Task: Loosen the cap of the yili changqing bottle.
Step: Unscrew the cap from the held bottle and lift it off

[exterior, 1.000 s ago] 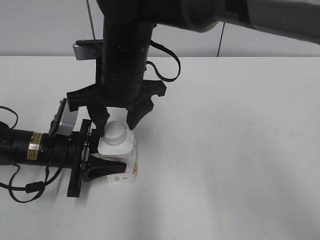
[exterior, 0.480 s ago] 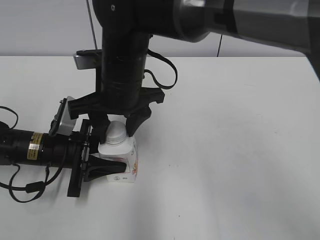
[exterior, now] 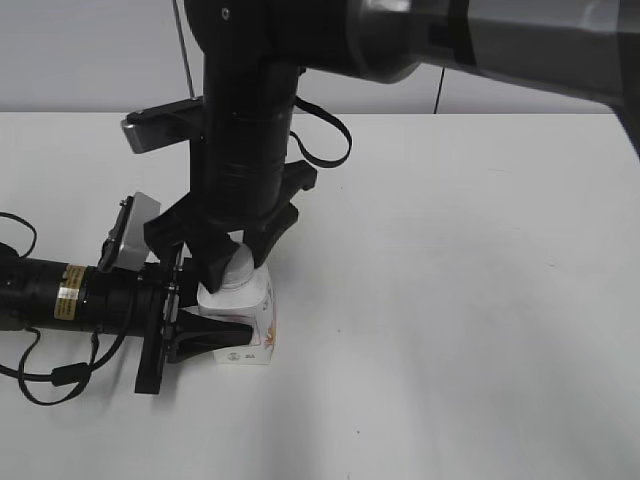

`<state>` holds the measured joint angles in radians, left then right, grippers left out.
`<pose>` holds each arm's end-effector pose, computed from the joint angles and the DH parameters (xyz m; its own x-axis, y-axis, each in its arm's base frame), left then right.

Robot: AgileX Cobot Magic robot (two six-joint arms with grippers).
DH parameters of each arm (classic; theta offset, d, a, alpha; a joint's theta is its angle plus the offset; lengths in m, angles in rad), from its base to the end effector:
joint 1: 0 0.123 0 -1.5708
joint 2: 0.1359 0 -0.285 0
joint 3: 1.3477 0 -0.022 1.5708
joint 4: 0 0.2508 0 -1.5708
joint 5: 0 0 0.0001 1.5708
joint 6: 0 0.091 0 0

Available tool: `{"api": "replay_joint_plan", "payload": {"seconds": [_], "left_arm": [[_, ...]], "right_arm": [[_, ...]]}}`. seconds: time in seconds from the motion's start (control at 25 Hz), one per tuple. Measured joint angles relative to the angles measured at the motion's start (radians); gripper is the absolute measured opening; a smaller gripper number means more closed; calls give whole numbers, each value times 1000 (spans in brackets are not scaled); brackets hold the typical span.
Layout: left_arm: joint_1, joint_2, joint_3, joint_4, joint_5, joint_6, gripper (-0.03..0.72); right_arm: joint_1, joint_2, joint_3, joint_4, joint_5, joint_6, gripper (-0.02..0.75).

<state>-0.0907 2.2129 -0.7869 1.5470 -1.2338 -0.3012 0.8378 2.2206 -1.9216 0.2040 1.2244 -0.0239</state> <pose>0.2791 -0.1116 0.0581 -0.0604 0.3154 -0.9470 0.9981 0.0305 -0.0535 0.2975 0.3564 0.2048 -0.6963 -0.7055 -0.1320 -0.7161 0.6702 0.1950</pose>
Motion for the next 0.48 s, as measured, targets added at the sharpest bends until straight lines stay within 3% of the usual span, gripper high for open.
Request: {"api": "replay_joint_plan", "payload": {"seconds": [0.32,0.48], "left_arm": [[0,0,0,0,0,2,323],[0,0,0,0,0,2,323]], "right_arm": [[0,0,0,-17,-1,-902,398],[0,0,0,-20,-3,-1078,396]]}}
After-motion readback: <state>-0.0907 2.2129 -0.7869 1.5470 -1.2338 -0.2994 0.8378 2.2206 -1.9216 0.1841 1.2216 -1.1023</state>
